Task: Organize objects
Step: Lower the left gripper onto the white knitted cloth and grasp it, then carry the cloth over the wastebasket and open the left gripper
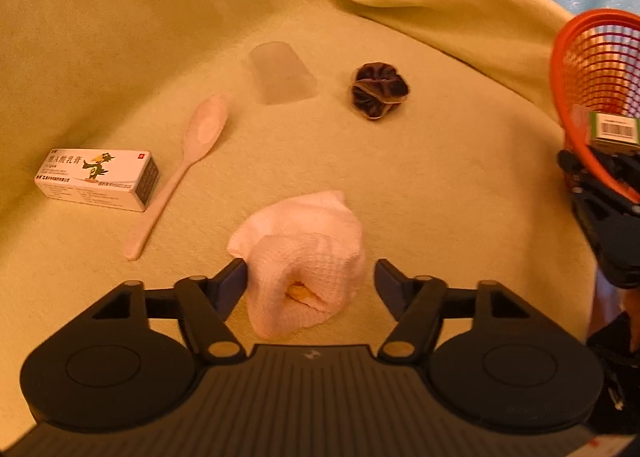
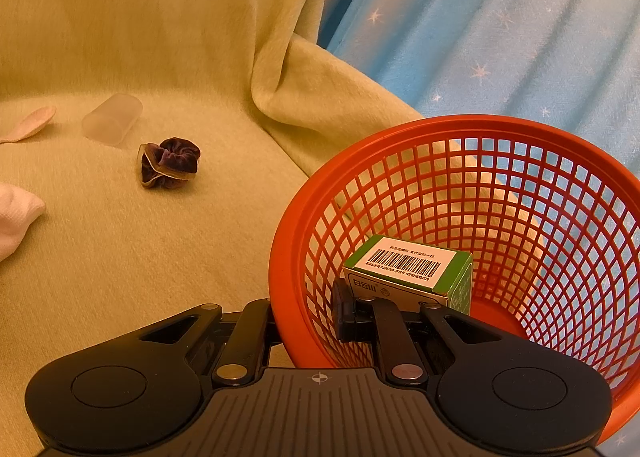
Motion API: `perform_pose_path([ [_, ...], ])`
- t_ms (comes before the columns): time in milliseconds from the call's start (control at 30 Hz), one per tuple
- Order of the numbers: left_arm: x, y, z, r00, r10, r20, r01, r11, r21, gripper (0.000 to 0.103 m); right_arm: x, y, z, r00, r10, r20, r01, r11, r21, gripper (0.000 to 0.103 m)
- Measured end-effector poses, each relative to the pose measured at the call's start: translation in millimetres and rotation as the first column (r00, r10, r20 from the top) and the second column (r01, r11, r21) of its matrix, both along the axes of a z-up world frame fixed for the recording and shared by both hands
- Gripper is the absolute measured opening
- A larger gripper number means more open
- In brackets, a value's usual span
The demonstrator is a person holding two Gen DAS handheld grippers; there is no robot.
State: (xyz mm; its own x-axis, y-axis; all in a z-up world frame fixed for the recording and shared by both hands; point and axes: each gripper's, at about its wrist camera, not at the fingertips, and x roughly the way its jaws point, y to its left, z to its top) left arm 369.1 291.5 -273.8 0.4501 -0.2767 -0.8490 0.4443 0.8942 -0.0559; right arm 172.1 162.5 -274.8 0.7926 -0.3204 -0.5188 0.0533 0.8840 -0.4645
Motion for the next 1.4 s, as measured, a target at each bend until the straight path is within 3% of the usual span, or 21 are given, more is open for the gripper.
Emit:
perform_pose_path([
  [33, 1.6, 0.2, -1.7, 1.0, 0.004, 0.001, -0.004, 1.0, 0.01, 0.046, 0.0, 0.3, -0.2, 1.0, 0.0, -0.001, 0.0, 1.0, -0.001, 0.01],
  [133, 3.8, 7.4, -0.6, 1.0, 0.014, 0.001, -0.014, 1.0, -0.012, 0.034, 0.0, 0.0, -0.4, 1.0, 0.0, -0.001, 0.0, 1.0, -0.001, 0.01],
  [233, 3.6, 12.2, 5.5, 1.0, 0.011, 0.004, -0.011, 1.0, -0.021, 0.027, 0.2, 0.6, -0.8, 1.0, 0.001, -0.002, -0.001, 1.0, -0.003, 0.01],
  [800, 1.5, -9.4, 81.6, 0.99, -0.065, 0.128, 0.076, 0.994, -0.084, 0.026, 0.4, 0.2, -0.1, 1.0, 0.001, -0.001, -0.001, 1.0, 0.0, 0.01],
  [1167, -1.7, -28.5, 106.5, 0.977, -0.13, 0.167, 0.149, 0.984, -0.102, 0.026, 0.7, 0.2, -0.3, 1.0, 0.0, -0.001, 0.0, 1.0, 0.001, 0.01],
  [1300, -2.4, -38.8, 117.8, 0.969, -0.17, 0.177, 0.194, 0.973, -0.125, 0.026, 1.0, 0.9, -0.6, 1.0, 0.001, -0.002, -0.001, 1.0, -0.001, 0.01],
  [1400, -5.1, -50.5, 130.8, 0.953, -0.233, 0.193, 0.266, 0.949, -0.169, 0.026, 0.8, 1.2, -0.7, 1.0, 0.001, -0.003, -0.001, 1.0, -0.002, 0.01],
])
